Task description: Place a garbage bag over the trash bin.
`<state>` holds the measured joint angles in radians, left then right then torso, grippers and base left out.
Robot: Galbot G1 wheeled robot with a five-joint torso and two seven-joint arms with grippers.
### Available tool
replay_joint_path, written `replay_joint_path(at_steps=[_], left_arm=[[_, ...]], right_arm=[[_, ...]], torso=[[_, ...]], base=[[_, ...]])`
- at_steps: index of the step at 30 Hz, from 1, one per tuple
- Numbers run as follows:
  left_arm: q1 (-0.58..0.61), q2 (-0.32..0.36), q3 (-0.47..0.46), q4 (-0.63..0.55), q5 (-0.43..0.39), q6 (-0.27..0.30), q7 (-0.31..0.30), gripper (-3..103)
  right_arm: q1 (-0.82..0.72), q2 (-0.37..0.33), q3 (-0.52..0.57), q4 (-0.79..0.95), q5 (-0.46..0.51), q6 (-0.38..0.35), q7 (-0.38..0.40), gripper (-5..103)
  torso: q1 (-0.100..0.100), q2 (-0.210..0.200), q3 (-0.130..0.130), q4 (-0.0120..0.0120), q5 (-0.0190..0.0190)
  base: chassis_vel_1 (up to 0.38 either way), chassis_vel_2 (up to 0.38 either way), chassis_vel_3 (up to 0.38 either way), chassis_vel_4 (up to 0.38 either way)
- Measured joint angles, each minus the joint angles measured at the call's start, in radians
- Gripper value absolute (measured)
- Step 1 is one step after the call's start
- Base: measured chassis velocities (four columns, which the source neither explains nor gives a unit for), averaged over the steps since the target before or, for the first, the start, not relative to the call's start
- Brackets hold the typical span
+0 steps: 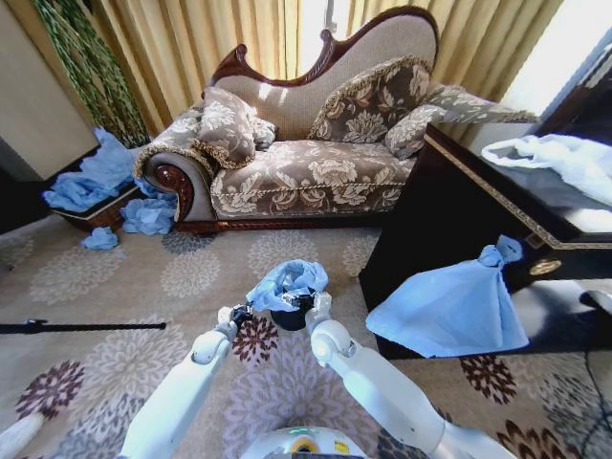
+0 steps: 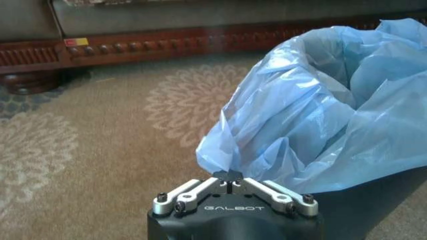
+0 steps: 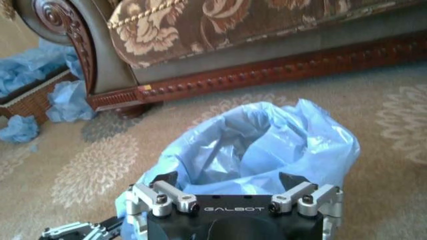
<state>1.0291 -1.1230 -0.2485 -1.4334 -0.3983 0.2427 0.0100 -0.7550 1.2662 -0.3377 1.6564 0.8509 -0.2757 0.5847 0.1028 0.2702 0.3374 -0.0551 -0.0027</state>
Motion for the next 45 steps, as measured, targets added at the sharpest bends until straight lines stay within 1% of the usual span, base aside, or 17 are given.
replay_joint_path(at_steps=[2,4,6,7,10,11,13,14,15,17,20,21,23,24,28,38,45], left_arm=[[-0.001,-0.004,0.003,0.003,0.0,0.0,0.0,0],[-0.001,-0.006,0.004,0.005,0.0,0.0,0.0,0],[-0.003,-0.009,0.006,0.006,0.0,0.0,0.0,0],[-0.003,-0.009,0.006,0.006,0.0,0.0,0.0,0],[-0.006,-0.009,0.007,0.007,0.0,0.001,0.0,0],[-0.006,-0.009,0.007,0.007,0.0,0.001,0.0,0],[-0.008,-0.009,0.007,0.007,0.0,0.001,0.0,0],[-0.008,-0.009,0.007,0.007,0.0,0.001,0.0,0],[-0.008,-0.009,0.006,0.007,0.0,0.001,0.0,0],[-0.007,-0.009,0.006,0.007,0.0,0.001,0.0,0],[-0.006,-0.009,0.004,0.004,-0.002,0.001,0.0,0],[-0.006,-0.009,0.004,0.004,-0.002,0.001,0.0,0],[-0.006,-0.008,0.004,0.003,-0.002,0.001,0.0,0],[-0.006,-0.008,0.004,0.003,-0.002,0.001,0.0,0],[-0.006,-0.004,0.003,-0.002,-0.004,0.001,0.0,0],[-0.004,-0.002,0.002,-0.007,-0.005,0.001,0.0,0],[0.003,-0.003,0.001,-0.012,-0.004,0.001,0.0,0]], right_arm=[[0.0,0.003,0.004,-0.015,-0.001,0.005,-0.009,94],[0.002,0.004,0.005,-0.021,-0.001,0.006,-0.012,94],[0.005,0.01,0.006,-0.034,-0.001,0.008,-0.017,84],[0.005,0.01,0.006,-0.034,-0.001,0.008,-0.017,84],[0.005,0.015,0.008,-0.052,-0.001,0.01,-0.02,68],[0.005,0.015,0.008,-0.052,-0.001,0.01,-0.02,68],[0.001,0.016,0.008,-0.062,-0.004,0.011,-0.022,56],[0.001,0.016,0.008,-0.062,-0.004,0.011,-0.022,56],[-0.001,0.016,0.008,-0.063,-0.006,0.011,-0.024,51],[-0.003,0.014,0.008,-0.066,-0.009,0.012,-0.027,51],[-0.005,0.006,0.007,-0.077,-0.025,0.017,-0.039,35],[-0.005,0.006,0.007,-0.077,-0.025,0.017,-0.039,35],[-0.005,0.007,0.008,-0.086,-0.029,0.02,-0.041,24],[-0.005,0.007,0.008,-0.086,-0.029,0.02,-0.041,24],[-0.009,0.01,0.016,-0.114,-0.062,0.034,-0.055,3],[-0.024,-0.013,0.027,-0.075,-0.079,0.052,-0.043,0],[-0.06,-0.015,0.054,0.027,0.001,0.076,0.023,0]], torso=[[0.0,0.0,0.0,0.0001,0.0],[0.0,0.0,0.0,0.0,0.0],[0.0,0.0,0.0,0.0001,0.0],[0.0,0.0,0.0,0.0001,0.0],[0.0,0.0,0.0,0.0001,0.0],[0.0,0.0,0.0,0.0001,0.0],[0.0,0.0,0.0,0.0001,0.0001],[0.0,0.0,0.0,0.0001,0.0001],[0.0,0.0,0.0,0.0001,0.0001],[0.0,0.0,0.0,0.0001,0.0001],[0.0,0.0,0.0,0.0001,0.0001],[0.0,0.0,0.0,0.0001,0.0001],[0.0,0.0,0.0,0.0001,0.0001],[0.0,0.0,0.0,0.0001,0.0001],[0.0,0.0,0.0,0.0001,0.0001],[0.0,0.0,0.0,0.0002,0.0001],[0.0,0.0,0.0,0.0002,0.0001]], base=[[0.0,0.0,0.0,0.0],[0.0,0.0,0.0,0.0],[0.0,0.0,0.0,0.0],[0.0,0.0,0.0,0.0],[0.0,0.0,0.0,0.0],[0.0,0.0,0.0,0.0],[0.0,0.0,0.0,0.0],[0.0,0.0,0.0,0.0],[0.0,0.0,0.0,0.0],[0.0,0.0,0.0,0.0],[0.0,0.0,0.0,0.0],[0.0,0.0,0.0,0.0],[0.0,0.0,0.0,0.0],[0.0,0.0,0.0,0.0],[0.0,0.0,0.0,0.0],[0.0,0.0,0.0,0.0],[0.0,0.0,0.0,0.0]])
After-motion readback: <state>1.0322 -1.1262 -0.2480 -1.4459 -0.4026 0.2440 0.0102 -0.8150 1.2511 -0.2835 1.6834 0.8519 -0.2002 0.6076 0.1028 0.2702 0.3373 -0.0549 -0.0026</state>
